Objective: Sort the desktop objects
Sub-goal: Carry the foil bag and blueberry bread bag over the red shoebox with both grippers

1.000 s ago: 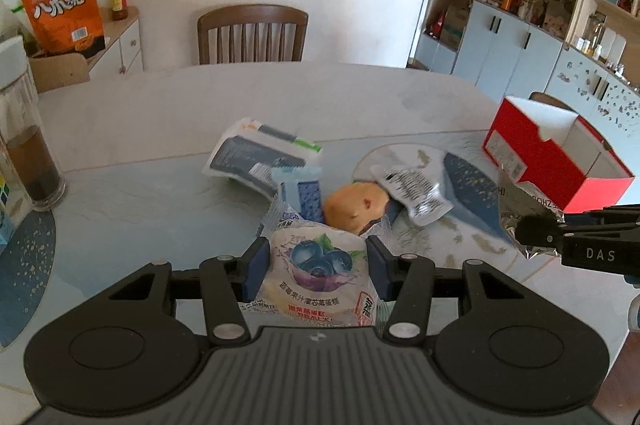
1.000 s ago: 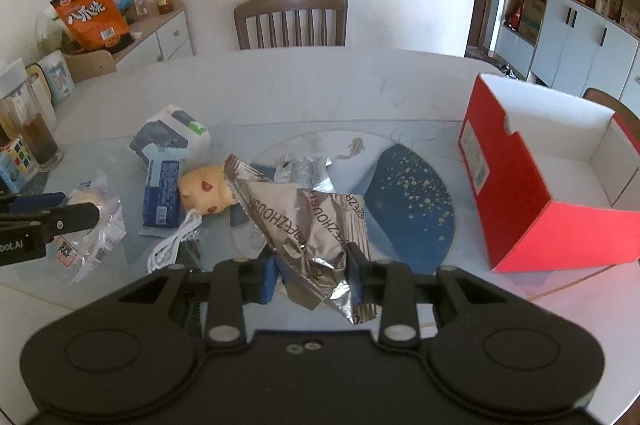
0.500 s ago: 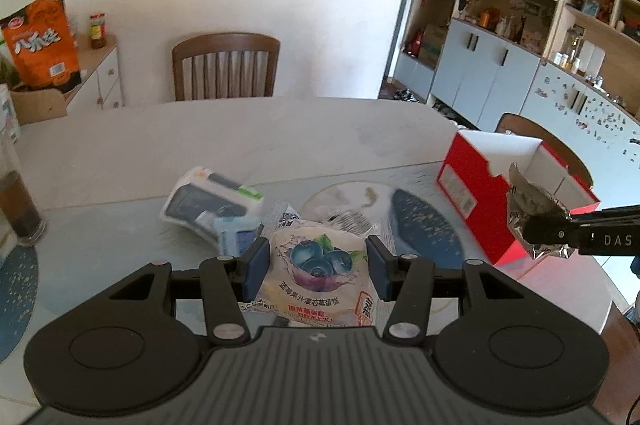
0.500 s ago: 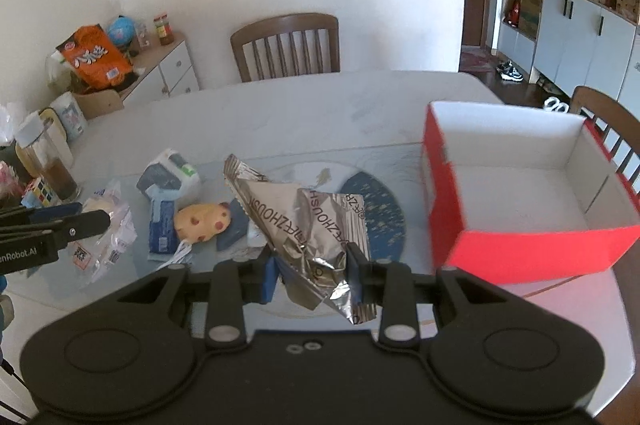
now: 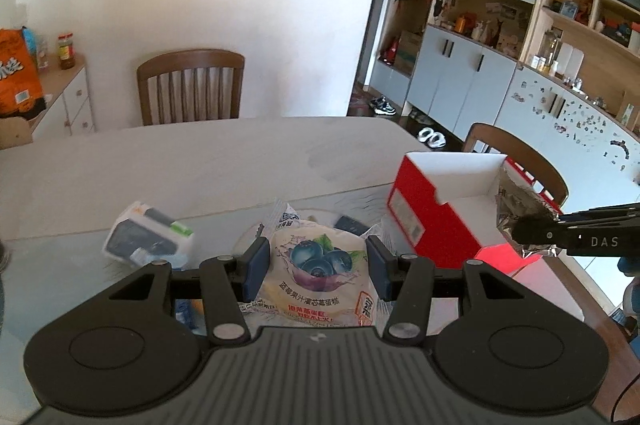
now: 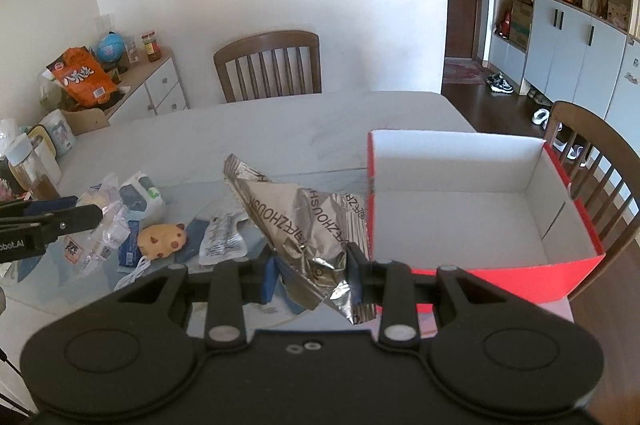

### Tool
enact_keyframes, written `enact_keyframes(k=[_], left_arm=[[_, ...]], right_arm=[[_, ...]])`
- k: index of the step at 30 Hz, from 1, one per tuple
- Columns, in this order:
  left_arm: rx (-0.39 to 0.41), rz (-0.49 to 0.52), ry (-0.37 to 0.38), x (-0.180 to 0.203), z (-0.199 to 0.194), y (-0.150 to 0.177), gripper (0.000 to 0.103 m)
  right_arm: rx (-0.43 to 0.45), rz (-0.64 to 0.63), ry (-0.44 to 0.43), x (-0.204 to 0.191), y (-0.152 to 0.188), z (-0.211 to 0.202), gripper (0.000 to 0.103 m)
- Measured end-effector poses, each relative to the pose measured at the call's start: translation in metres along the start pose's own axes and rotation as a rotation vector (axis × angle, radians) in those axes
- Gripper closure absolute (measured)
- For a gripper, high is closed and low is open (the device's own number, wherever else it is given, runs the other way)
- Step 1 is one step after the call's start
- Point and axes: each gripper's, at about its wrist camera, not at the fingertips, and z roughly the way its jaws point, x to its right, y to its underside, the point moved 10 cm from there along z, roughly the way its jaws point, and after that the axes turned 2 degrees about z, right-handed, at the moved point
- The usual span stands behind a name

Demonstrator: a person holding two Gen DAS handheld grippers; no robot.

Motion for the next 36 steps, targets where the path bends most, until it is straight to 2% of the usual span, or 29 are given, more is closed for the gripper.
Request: enact_keyframes(k=[11, 25, 36], left_arm=[[-0.007, 0.015, 0.024, 0.057, 0.032, -0.018, 0.053], [-0.039, 0.056, 0.058, 0.134, 0.078, -0.034, 0.053], [-0.071, 0.132, 0.113, 0.183, 0.117, -0.040, 0.053]], right_arm=[[-0.007, -0.006, -0.013, 0.051, -0.015, 0.003, 0.070], [-0.047, -0.013, -0.023, 0.111, -0.019, 0.011, 0.070], [-0.078, -0.024, 0.005, 0.148, -0.023, 0.025, 0.069]])
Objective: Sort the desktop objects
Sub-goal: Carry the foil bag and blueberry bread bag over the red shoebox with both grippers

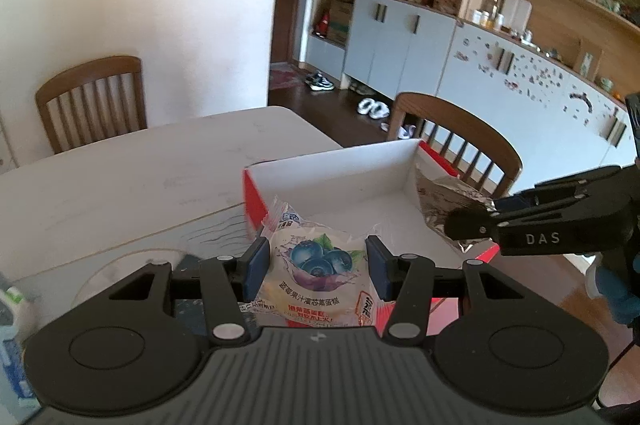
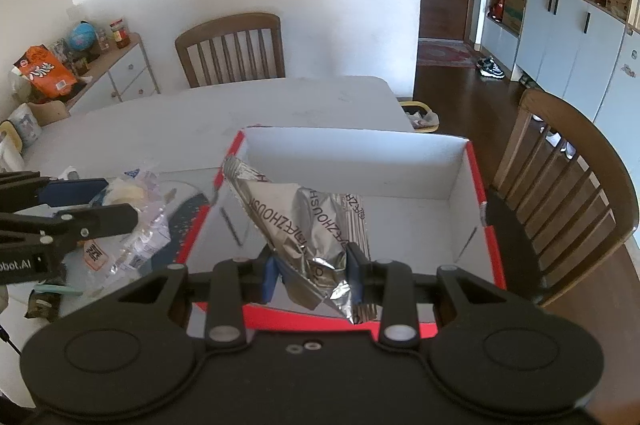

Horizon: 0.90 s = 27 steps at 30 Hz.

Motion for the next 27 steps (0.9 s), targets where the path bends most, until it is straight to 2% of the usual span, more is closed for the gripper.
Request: enact_keyframes(k=[9, 27], left_arm=[[-0.035, 0.084, 0.022, 0.025, 0.039, -0.007, 0.053], [-0.121, 0.209, 0.036, 0.049, 0.109, -0.008, 0.053]], right_arm=[[-0.037, -0.018, 0.017, 0.022, -0.002, 0.021, 0.069], [-0.131, -0.101, 0.072, 0.050, 0.005, 0.077, 0.069]])
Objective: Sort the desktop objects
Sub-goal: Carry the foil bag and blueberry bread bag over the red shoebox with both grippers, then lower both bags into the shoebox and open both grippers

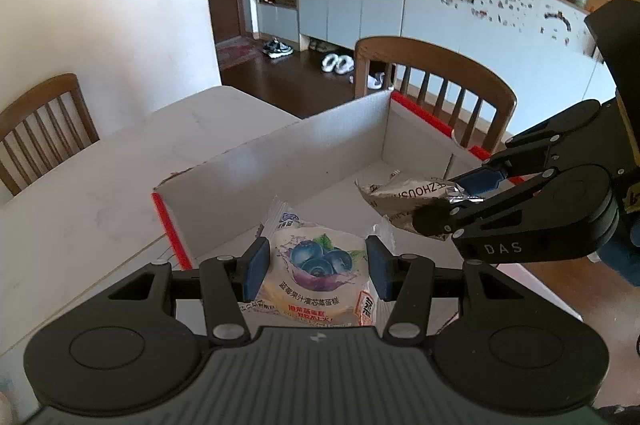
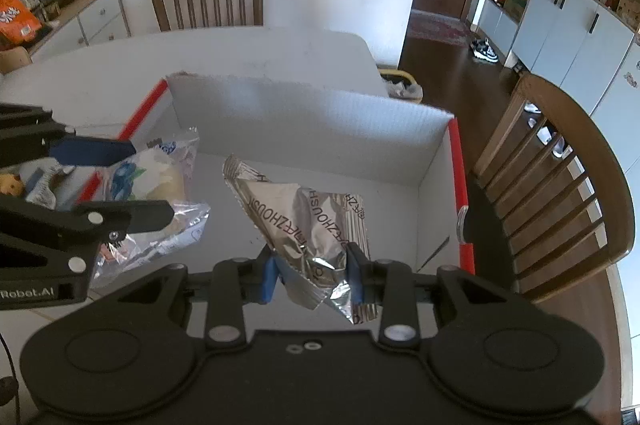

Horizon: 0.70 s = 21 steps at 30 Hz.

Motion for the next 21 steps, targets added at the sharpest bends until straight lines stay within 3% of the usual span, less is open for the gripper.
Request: enact_keyframes(k=[21], left_arm=[[-0.161, 0.110, -0.008, 0.002, 0.059, 0.009, 0.052]], right_arm=[[-0.131, -0.004, 0.015, 0.010, 0.010, 0.057, 0.069]])
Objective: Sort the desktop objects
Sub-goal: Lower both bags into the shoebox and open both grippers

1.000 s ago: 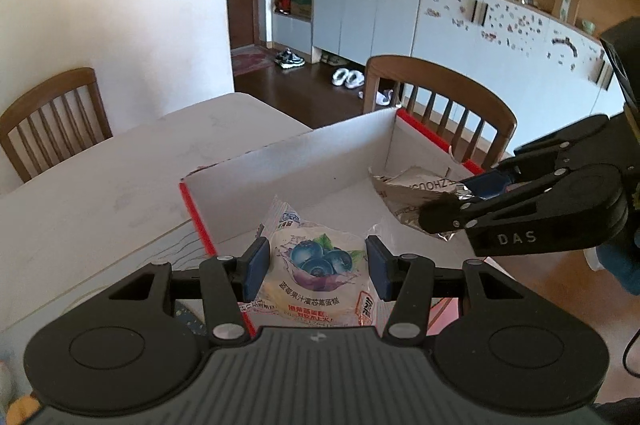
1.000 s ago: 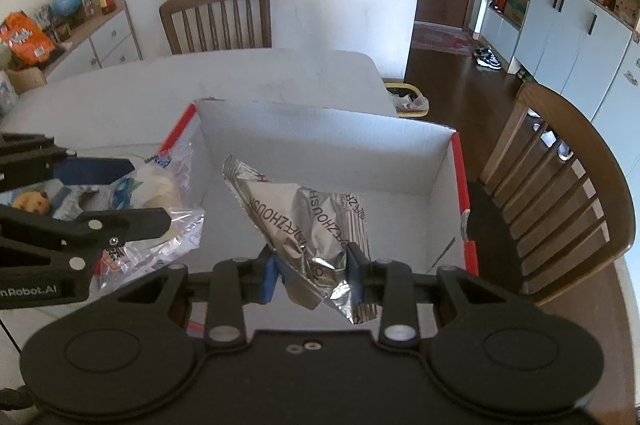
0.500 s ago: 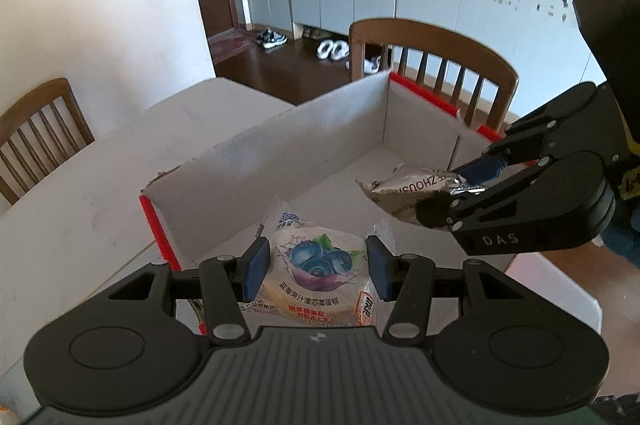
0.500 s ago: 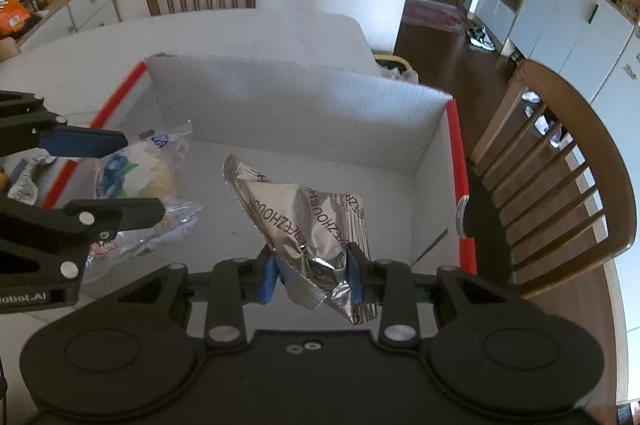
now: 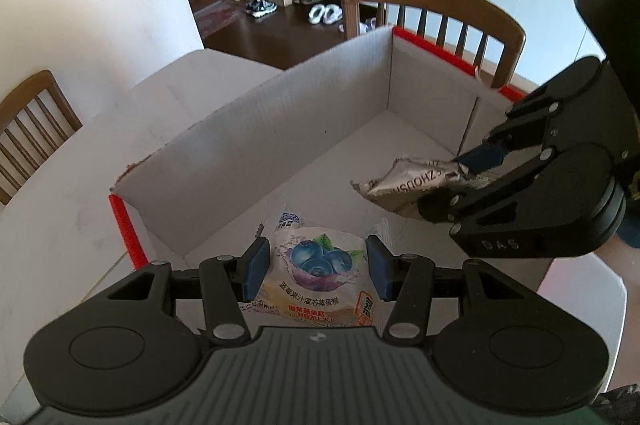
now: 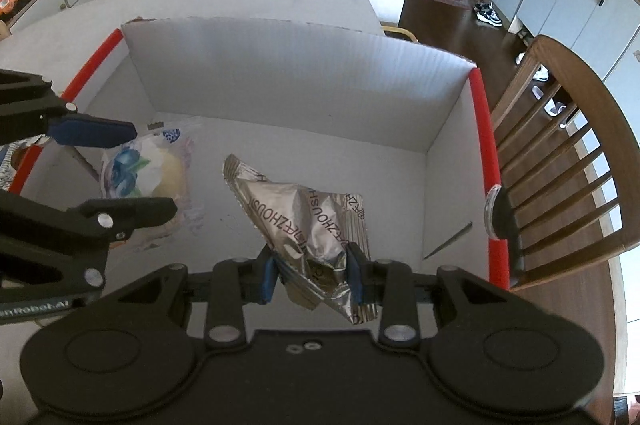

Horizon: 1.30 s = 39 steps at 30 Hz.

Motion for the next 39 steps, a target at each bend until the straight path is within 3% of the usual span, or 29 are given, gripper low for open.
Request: enact_keyframes(k=[19, 31, 35, 39], left_arm=[[-0.194, 0.061, 0.045, 0.010, 0.036, 0.010, 0.052], [-0.201, 0.073, 0.049, 0.013, 0.036, 0.010, 0.048], [-0.183, 0.071, 0.043, 0.013, 0.031, 0.010, 0.048], [-0.169, 0.059, 0.045, 0.011, 0.025, 0.010, 0.047]], right_arm=[[-0.115, 0.006, -0.004, -0.003, 0.011, 0.024, 0.070], [-0.129, 0.024, -0.029, -0.002, 0.009, 0.027, 0.064], [-0.117, 0.032, -0.034, 0.000, 0.007, 0.019, 0.050], [-0.099, 0.043, -0.041, 0.002, 0.006, 0.011, 0.050]])
